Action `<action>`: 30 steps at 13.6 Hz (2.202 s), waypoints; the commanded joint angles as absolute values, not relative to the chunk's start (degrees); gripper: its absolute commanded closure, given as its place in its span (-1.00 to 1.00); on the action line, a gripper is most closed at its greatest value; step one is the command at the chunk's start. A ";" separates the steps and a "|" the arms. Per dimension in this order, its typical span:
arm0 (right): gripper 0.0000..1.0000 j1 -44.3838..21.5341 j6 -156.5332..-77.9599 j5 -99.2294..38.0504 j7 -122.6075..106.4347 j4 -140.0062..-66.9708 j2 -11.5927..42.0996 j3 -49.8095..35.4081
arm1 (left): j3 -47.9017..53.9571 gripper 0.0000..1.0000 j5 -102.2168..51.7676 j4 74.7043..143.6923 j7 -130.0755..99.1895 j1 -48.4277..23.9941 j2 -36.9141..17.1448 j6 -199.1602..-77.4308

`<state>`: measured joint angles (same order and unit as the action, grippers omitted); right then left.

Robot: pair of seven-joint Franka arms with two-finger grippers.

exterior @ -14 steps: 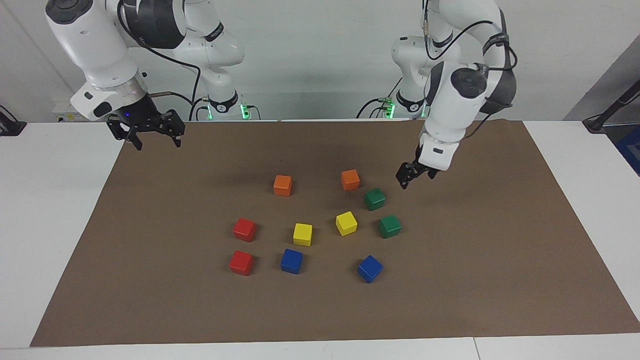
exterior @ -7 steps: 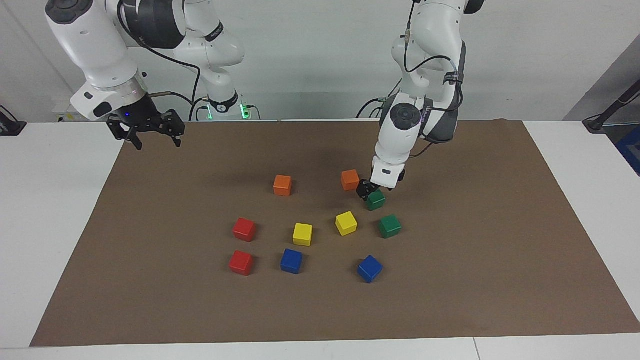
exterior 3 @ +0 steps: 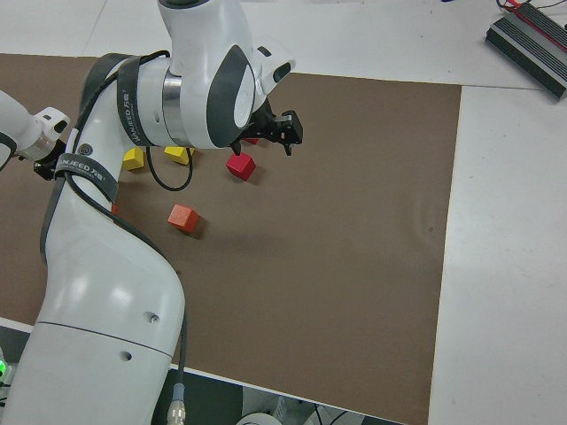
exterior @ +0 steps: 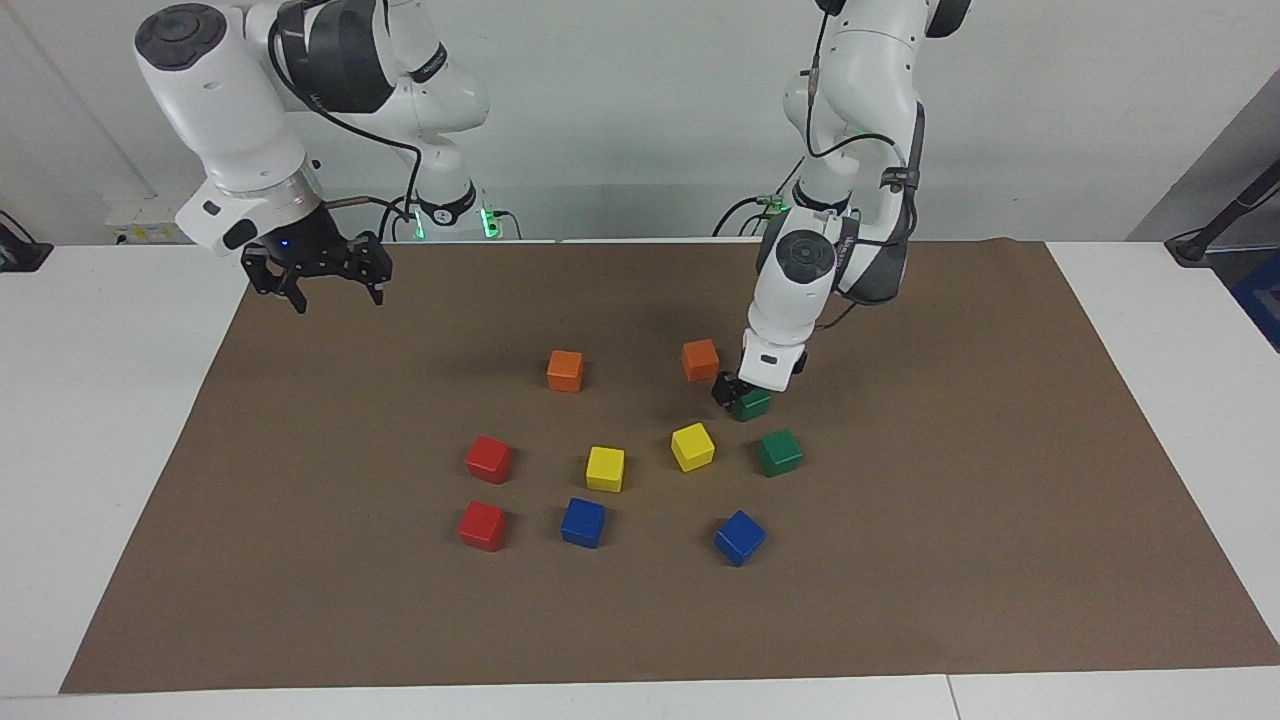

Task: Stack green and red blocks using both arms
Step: 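Grasp a green block with the left gripper while the right gripper reaches red, then place the green block with the left gripper while the right gripper grasps red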

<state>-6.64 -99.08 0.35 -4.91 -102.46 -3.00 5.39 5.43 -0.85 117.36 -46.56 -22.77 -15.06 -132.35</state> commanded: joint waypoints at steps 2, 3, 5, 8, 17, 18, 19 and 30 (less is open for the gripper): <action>-1.00 -6.68 -100.72 -0.62 -3.96 -105.21 -5.18 5.19 | 4.83 0.29 -0.70 120.41 -46.49 -23.03 -14.77 -135.97; -1.00 -6.68 -100.64 -0.62 -3.96 -105.29 -5.19 5.19 | 4.83 0.99 -0.79 119.80 -47.19 -22.94 -14.68 -134.40; -1.00 -6.68 -100.64 -0.79 -3.35 -105.38 -5.27 5.10 | 3.79 1.00 -0.62 117.70 -44.58 -21.02 -12.06 -127.04; -1.00 -9.48 -105.80 -0.88 11.72 -108.36 -4.40 4.92 | 3.60 1.00 -0.62 112.52 -16.80 -6.29 -9.75 -116.30; -1.00 -15.73 -126.63 -1.40 31.71 -113.03 10.89 4.83 | 3.52 1.00 -0.62 113.64 3.60 4.31 -16.43 -129.45; -1.00 -15.73 -127.96 -3.41 32.60 -113.03 12.12 4.83 | 3.52 1.00 -0.62 113.64 3.69 4.39 -16.78 -130.59; -1.00 -15.82 -129.19 -5.34 32.78 -112.94 13.00 4.92 | 3.52 1.00 -0.62 113.64 3.69 4.39 -17.05 -130.78; -0.89 -17.58 -139.48 -5.89 32.43 -112.15 22.23 4.92 | 3.51 -1.00 -0.62 113.22 1.76 4.13 -16.17 -129.40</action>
